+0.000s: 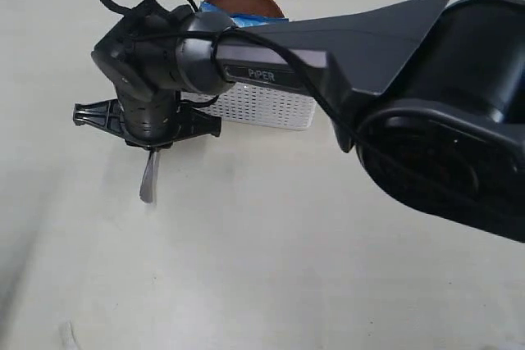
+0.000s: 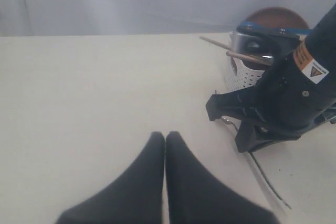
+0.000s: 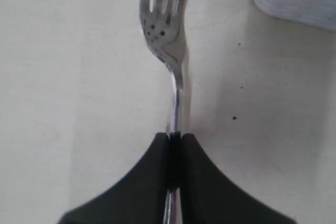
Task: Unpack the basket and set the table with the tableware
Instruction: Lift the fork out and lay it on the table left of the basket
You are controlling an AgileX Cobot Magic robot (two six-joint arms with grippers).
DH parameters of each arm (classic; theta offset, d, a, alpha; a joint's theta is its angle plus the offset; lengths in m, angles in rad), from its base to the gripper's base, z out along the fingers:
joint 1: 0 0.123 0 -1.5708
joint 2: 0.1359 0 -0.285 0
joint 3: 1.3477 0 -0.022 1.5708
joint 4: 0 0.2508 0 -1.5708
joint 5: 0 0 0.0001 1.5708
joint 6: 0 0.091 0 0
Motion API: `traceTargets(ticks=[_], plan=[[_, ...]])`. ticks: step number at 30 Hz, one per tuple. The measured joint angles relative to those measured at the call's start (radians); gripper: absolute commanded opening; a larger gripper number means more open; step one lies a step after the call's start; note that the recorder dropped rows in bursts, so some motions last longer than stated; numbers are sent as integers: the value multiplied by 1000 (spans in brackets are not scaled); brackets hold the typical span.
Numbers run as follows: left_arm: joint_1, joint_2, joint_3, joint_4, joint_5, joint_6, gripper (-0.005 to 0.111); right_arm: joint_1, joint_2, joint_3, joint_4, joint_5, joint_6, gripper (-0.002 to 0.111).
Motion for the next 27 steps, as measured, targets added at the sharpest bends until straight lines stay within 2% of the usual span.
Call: traceTargets(ticks=[2, 6, 10, 21, 27], plan=[[0, 0, 0, 0, 0, 0, 0, 0, 9, 0, 0, -8, 0, 3], [0, 0, 0, 0, 0, 0, 0, 0, 15, 0, 0, -18, 0, 26], [0, 0, 0, 0, 0, 0, 0, 0, 19, 0, 0, -25, 0, 40], [0, 0, 0, 0, 0, 0, 0, 0, 19, -9, 56, -26, -13, 40], [0, 0, 0, 0, 0, 0, 0, 0, -26, -52, 202, -12, -247, 40]])
